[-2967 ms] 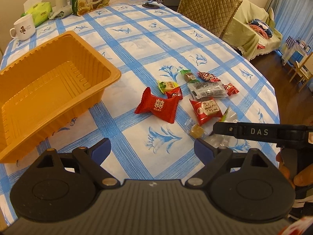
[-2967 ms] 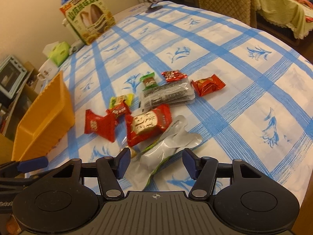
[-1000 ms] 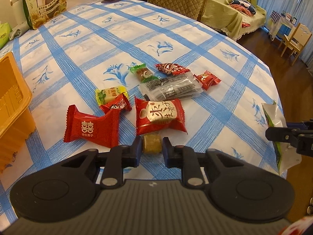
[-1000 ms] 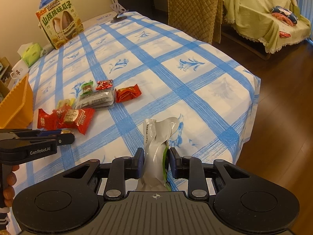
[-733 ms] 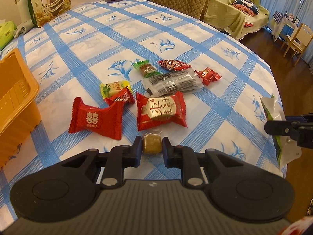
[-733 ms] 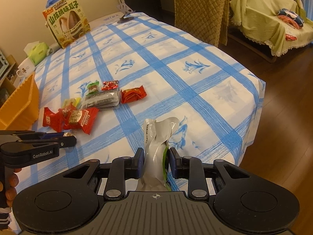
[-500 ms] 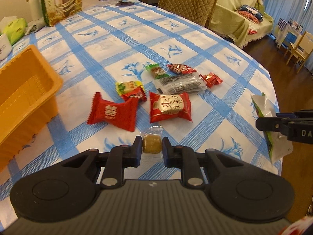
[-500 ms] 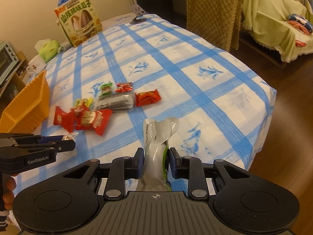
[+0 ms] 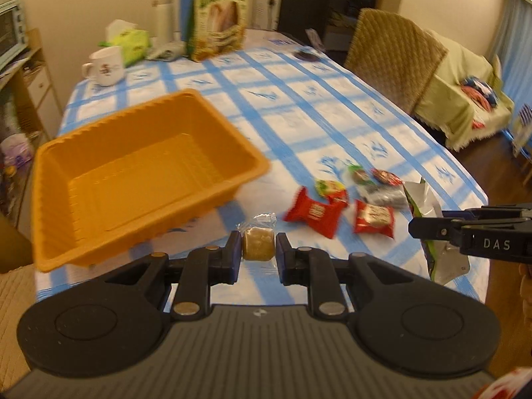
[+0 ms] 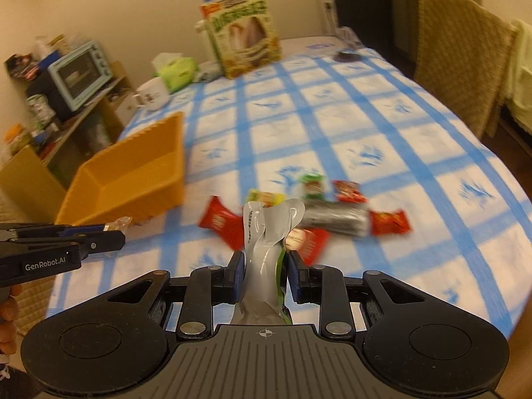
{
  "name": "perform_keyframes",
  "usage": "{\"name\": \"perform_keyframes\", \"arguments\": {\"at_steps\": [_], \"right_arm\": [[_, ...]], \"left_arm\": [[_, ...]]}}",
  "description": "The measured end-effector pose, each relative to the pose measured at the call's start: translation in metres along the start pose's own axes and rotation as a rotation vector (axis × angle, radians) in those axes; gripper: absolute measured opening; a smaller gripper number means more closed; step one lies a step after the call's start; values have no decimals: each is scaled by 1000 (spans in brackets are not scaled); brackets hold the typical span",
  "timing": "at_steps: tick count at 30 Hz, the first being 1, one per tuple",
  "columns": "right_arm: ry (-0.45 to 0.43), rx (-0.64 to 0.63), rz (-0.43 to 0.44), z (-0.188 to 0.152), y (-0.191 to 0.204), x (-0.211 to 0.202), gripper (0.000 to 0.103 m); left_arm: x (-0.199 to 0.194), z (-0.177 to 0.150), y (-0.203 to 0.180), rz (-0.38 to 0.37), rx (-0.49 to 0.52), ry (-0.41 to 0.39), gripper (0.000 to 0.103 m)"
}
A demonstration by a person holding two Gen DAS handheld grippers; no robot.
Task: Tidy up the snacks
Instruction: 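Carry the pouch and pastry in both grippers over the orange basket, then open both grippers to drop the pouch and pastry into the basket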
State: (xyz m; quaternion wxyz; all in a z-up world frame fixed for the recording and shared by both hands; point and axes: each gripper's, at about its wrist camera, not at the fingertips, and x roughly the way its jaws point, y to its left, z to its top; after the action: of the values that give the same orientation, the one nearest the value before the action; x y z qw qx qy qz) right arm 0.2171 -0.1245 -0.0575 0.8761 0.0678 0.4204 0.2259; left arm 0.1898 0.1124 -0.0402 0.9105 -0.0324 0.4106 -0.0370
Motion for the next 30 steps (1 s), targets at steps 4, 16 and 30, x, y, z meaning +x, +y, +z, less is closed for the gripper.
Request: {"name": "perform_keyframes", "arguments": {"at_steps": [4,16,30], "right_arm": [[10,-50,81,18,31,19,28],[11,-166,247,80,118,85,28],[32,-288,246,110,161,168,28]], "left_arm": [[-15,6,35,53,-58,-32,19],[-13,35,111,141,-134,-68,19],[24,54,153,147,-168,-37,19]]}}
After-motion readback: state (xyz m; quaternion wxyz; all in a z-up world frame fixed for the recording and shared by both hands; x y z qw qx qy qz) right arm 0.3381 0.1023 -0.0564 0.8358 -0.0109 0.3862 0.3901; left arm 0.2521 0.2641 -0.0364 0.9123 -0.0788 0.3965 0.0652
